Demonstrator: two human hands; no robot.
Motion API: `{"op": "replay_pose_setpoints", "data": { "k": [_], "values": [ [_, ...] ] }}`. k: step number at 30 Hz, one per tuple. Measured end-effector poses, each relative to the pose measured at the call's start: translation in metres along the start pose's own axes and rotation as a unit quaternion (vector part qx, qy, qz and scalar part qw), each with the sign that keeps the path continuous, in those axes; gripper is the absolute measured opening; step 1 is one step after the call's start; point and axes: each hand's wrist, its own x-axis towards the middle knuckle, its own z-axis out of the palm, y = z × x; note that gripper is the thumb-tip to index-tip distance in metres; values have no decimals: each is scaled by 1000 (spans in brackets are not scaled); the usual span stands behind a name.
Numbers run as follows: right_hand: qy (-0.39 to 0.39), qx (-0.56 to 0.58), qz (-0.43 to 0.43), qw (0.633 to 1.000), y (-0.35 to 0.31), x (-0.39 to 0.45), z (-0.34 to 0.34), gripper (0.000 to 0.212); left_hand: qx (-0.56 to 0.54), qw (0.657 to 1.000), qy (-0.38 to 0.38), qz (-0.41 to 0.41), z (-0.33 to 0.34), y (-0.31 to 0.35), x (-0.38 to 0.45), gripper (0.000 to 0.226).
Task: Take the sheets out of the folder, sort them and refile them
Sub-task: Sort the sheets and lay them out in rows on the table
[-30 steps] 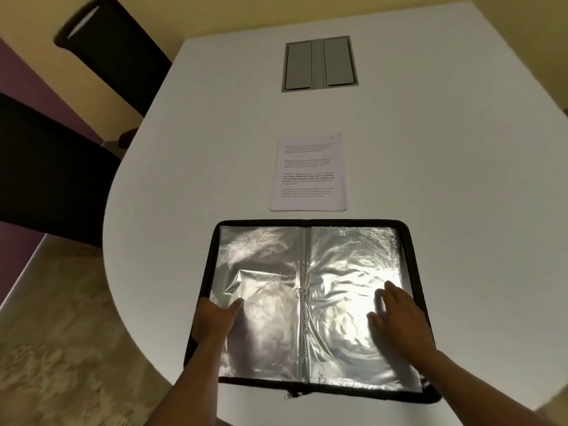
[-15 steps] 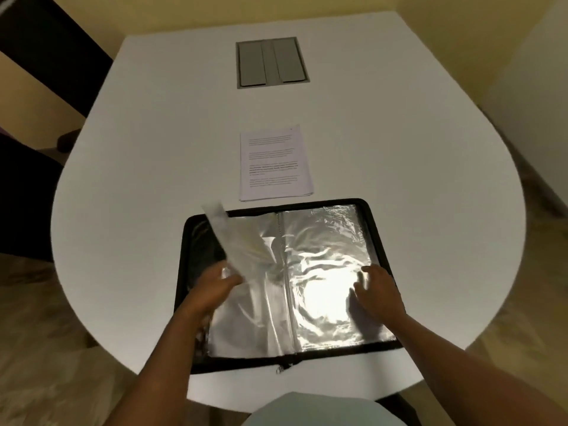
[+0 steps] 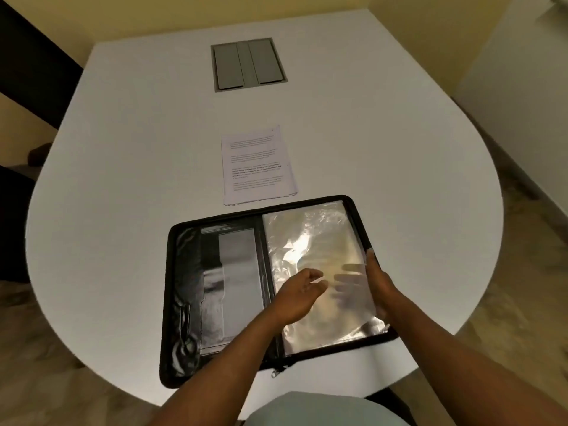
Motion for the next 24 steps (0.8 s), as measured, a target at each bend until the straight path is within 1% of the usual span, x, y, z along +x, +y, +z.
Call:
{"op": "replay_pose_setpoints", "data": {
  "k": [1,2,3,4,5,6,7,8,9,10,12,13,14,16,17,18,20,22,24],
  "values": [
    [12,7,11,1000,1,5,-6,60,23,999,25,-2,-7,-9,0,32],
    [34,-23,6,999,4,11,-12,54,56,997,60,-6,-15,-18,-1,30],
    [65,-98,-19,993,7,18,-20,47,82,991,103,-7,-25,-28,-3,27],
    [109,-196,-58,973,10,24,-26,41,104,984,146,-15,-36,-40,-7,26],
    [150,-290,-103,940,14,29,-32,36,127,973,193,-23,-48,-49,-12,26],
    [181,-361,-141,904,17,32,-35,32,156,955,249,-22,-63,-61,-18,27],
    [206,-403,-169,876,19,33,-37,30,196,932,304,-23,-78,-73,-23,28],
    [231,-421,-188,857,22,35,-39,27,234,904,356,-39,-92,-86,-29,28],
    [251,-431,-199,843,23,37,-40,26,255,876,402,-75,-106,-98,-35,30],
    [264,-444,-199,833,25,39,-41,26,249,856,434,-132,-119,-111,-40,35],
    [268,-477,-187,816,26,40,-40,26,177,836,449,-260,-137,-127,-51,51],
    [266,-487,-182,811,26,42,-41,28,145,832,444,-300,-143,-132,-53,59],
    [270,-490,-179,810,26,44,-41,32,133,830,441,-313,-148,-135,-56,64],
    [283,-488,-173,808,29,43,-36,40,128,836,439,-304,-152,-135,-61,69],
    [282,-479,-158,816,23,49,-44,44,132,833,442,-306,-151,-125,-51,70],
    [279,-472,-144,824,19,54,-51,47,125,827,445,-319,-150,-118,-44,71],
    [274,-475,-135,825,21,54,-47,52,119,826,436,-336,-155,-117,-47,74],
    [288,-455,-121,833,17,57,-51,53,99,838,419,-334,-158,-125,-46,73],
    [308,-439,-122,835,16,57,-58,49,82,849,417,-315,-154,-128,-51,64]
  ]
}}
